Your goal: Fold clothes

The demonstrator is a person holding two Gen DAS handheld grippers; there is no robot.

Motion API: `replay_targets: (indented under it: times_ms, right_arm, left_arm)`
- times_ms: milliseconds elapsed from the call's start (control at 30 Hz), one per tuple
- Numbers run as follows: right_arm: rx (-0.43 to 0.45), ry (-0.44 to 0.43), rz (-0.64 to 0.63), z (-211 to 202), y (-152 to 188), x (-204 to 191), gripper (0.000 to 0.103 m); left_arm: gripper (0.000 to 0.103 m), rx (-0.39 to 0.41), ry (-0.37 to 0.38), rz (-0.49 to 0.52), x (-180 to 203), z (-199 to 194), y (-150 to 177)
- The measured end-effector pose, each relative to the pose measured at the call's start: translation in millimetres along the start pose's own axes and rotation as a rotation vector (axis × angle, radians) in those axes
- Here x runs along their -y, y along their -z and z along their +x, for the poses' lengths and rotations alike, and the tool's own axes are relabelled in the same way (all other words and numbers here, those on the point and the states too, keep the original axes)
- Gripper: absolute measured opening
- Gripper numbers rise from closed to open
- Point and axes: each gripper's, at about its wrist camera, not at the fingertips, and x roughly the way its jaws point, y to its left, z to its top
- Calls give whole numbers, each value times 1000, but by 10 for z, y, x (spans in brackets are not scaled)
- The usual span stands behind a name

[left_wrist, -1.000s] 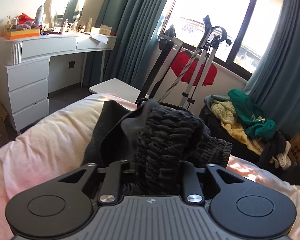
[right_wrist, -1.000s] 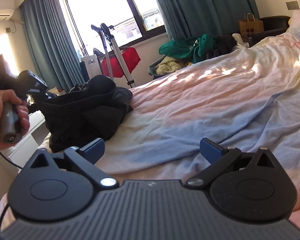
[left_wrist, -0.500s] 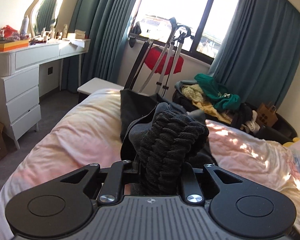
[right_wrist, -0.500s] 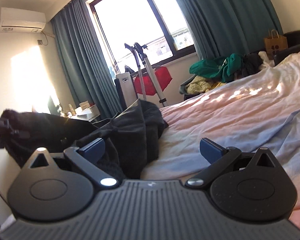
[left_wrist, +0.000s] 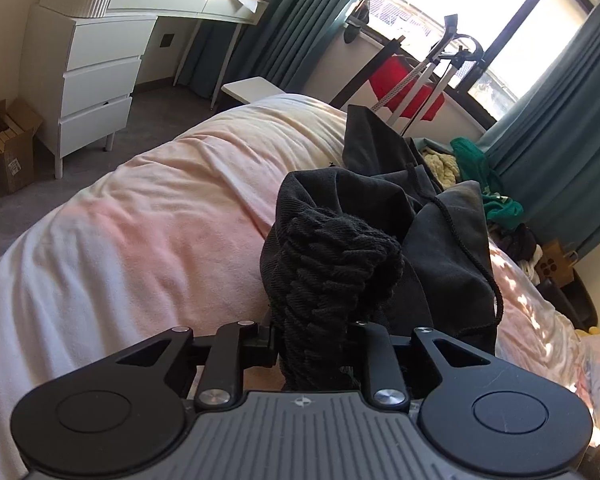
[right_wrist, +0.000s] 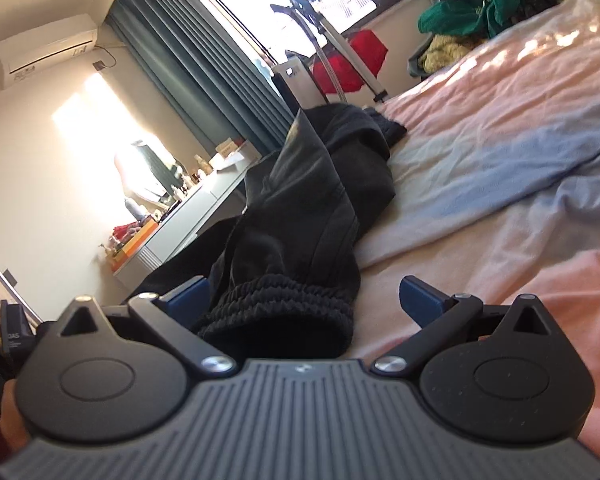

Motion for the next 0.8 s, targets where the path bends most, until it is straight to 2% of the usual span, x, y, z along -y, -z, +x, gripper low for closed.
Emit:
replay_targets:
  times_ms: [100,200,233,267,333,400,467,500,567,633,733,800]
  right_arm:
    - [-45,-48,111,282,22,152,103]
    - [-72,-73,223,575,51,247,103]
    - [-91,-61,212,668,60,235,102]
    - [-95,-57,179,715,73,199,100]
    - [-104,-48,116,804,98,129,98]
    - [-130,-31,94,816,97,85,89]
    - [-156,-15,74,815,80,47,78]
    - [-167,-15,74,804,61,40,76]
    - [-186,-33,110,778,31,35,68]
    - [-203,-48,140,741,11,17,61]
    - [-212,-33,99,676,-36,-107,47]
    - [-206,-28,72,596,-81,-206,42]
  left_arm:
    - [26,-4,-24,44,81,23,19]
    - [27,-10,-16,24,124,63,13]
    - [29,-10,-17,20,143,87,6]
    - [36,-10,-17,15,159,110,-2]
    - [42,-29,-4,-54,78,155,-33]
    - [44,-46,10,-118,-9,197,-77]
    - [50,-40,0,-118,-32,208,-134]
    - [51,-28,-11,-106,-24,195,-155]
    - [57,-4,-35,-81,2,172,-181]
    - [59,19,-54,-61,28,145,-182]
    - [62,37,-57,-60,19,112,-188]
    - [62,37,-49,-66,-4,99,-200]
